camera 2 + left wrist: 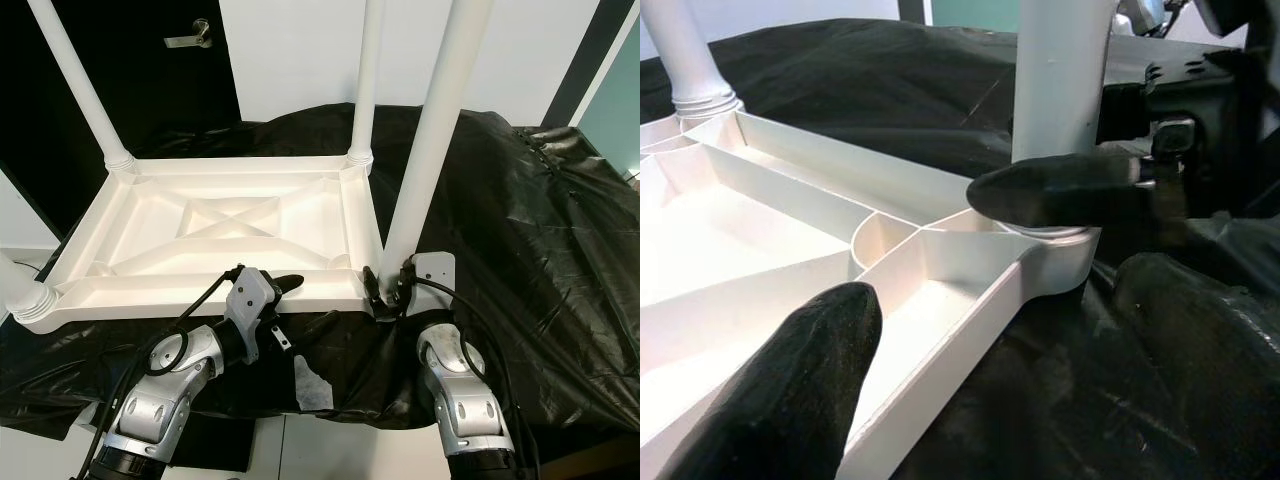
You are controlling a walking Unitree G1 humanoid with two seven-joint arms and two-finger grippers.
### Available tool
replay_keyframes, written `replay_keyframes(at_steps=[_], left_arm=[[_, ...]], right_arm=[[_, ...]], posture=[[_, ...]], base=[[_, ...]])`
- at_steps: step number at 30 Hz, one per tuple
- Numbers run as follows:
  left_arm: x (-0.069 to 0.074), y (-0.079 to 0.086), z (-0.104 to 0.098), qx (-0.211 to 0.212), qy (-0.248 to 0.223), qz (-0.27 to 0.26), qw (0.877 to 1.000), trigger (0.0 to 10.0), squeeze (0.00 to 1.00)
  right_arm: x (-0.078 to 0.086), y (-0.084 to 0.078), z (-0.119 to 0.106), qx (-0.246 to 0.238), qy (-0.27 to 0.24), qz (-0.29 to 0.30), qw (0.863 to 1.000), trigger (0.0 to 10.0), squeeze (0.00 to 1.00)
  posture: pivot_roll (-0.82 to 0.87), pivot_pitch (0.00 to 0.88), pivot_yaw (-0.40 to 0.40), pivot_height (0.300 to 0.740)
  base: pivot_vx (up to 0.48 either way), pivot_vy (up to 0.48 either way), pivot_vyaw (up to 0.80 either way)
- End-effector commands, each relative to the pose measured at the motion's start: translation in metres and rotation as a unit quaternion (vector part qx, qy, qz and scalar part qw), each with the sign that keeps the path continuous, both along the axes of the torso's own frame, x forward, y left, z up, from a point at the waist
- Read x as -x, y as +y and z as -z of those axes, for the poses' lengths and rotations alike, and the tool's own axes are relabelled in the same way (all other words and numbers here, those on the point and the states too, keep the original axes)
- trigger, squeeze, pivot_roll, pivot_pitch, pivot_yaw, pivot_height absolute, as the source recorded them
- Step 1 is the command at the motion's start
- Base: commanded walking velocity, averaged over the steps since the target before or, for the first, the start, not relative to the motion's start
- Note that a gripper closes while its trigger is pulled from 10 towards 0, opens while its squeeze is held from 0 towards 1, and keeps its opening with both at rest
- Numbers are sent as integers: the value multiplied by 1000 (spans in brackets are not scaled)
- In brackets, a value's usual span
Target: Building children table
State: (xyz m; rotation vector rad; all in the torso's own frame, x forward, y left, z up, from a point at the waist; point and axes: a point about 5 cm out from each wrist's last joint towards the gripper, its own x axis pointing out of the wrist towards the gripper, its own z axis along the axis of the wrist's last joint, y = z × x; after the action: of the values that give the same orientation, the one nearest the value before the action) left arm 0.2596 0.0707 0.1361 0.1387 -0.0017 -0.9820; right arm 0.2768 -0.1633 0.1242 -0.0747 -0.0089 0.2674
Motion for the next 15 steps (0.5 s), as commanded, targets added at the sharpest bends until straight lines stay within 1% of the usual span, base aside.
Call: replay_keyframes(at_steps=[1,3,4,5,7,10,11,13,14,15], left_arm=[[-4,6,-2,-2,-8,-42,999,10000,0],[-4,7,-2,-2,-8,-43,999,10000,0],[-4,7,-2,-2,-8,-43,999,10000,0],[-4,7,-2,-2,-7,-42,999,10000,0],[-2,6,-2,-2,-6,-36,999,10000,0],[-2,5,-2,-2,-5,-34,999,10000,0],[-1,5,-1,-4,-5,-29,1000,10000,0],[-1,5,-1,-4,-5,-29,1000,10000,0],[-1,4,-1,-6,-6,-25,1000,10000,0],[-1,4,-1,-6,-6,-25,1000,10000,0]], right_arm=[[1,6,-2,-11,-4,-42,999,10000,0],[1,10,-3,-17,0,-84,996,10000,0],[1,10,-3,-17,0,-84,996,10000,0],[1,12,-3,-10,4,-110,994,10000,0],[-2,10,-1,9,14,-148,989,10000,0],[-3,8,-1,13,16,-157,987,10000,0],[-6,5,-1,31,20,-176,984,10000,0],[-6,5,-1,31,20,-176,984,10000,0],[-9,2,-2,48,22,-192,980,10000,0],[-9,2,-2,48,22,-192,980,10000,0]], posture=[[-25,0,-7,740],[-25,0,-3,740],[-25,0,-3,740],[-26,0,1,740],[-26,0,6,740],[-26,0,6,740],[-23,0,14,740],[-23,0,14,740],[-23,0,14,740],[-23,0,14,740]], base=[[0,0,0],[0,0,0],[0,0,0],[0,0,0],[0,0,0],[0,0,0],[0,0,0],[0,0,0],[0,0,0],[0,0,0]])
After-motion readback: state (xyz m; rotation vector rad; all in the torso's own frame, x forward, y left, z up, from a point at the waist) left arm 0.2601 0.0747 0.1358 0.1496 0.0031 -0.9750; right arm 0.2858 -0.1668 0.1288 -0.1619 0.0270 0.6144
